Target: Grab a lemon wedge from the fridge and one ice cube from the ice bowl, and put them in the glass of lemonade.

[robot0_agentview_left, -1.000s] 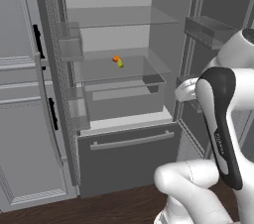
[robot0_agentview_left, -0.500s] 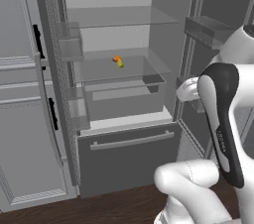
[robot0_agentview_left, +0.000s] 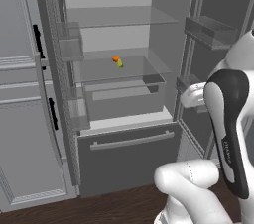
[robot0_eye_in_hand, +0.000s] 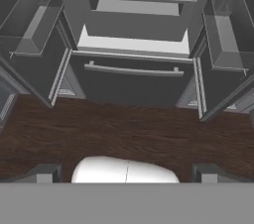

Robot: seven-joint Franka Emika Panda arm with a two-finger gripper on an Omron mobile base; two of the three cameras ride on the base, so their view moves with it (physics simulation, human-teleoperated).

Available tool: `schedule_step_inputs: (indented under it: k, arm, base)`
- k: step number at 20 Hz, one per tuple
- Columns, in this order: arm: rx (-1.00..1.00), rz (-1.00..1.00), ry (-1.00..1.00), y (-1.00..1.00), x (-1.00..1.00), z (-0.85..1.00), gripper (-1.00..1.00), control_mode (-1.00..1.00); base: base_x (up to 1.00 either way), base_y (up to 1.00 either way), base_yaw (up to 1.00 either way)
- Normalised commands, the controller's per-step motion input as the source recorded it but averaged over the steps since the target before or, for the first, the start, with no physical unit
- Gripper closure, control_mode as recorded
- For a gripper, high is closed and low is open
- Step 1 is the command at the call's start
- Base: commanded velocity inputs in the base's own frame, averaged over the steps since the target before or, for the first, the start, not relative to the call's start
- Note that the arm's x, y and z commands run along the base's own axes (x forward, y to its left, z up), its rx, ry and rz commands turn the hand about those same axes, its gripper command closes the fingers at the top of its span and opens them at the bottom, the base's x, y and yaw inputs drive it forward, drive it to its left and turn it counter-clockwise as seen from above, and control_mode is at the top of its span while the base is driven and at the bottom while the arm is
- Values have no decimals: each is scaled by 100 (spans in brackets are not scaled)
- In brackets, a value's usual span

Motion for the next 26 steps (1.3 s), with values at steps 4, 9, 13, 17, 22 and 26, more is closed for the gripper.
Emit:
schedule_step_inputs:
  k: [4,9,13,17,22,26]
  arm:
    - [0,0,0,0,-10,0,-100,-100]
    - [0,0,0,0,-1,-2,-100,100]
    - [0,0,0,0,0,0,-100,100]
    - [0,0,0,0,0,0,-100,100]
    - [0,0,0,0,0,0,-100,100]
    - [0,0,0,0,0,0,-100,100]
  base:
    - [0,0,0]
    - [11,0,0]
    - [82,0,0]
    - [94,2,-2]
    - [56,15,-6]
    - [26,31,-10]
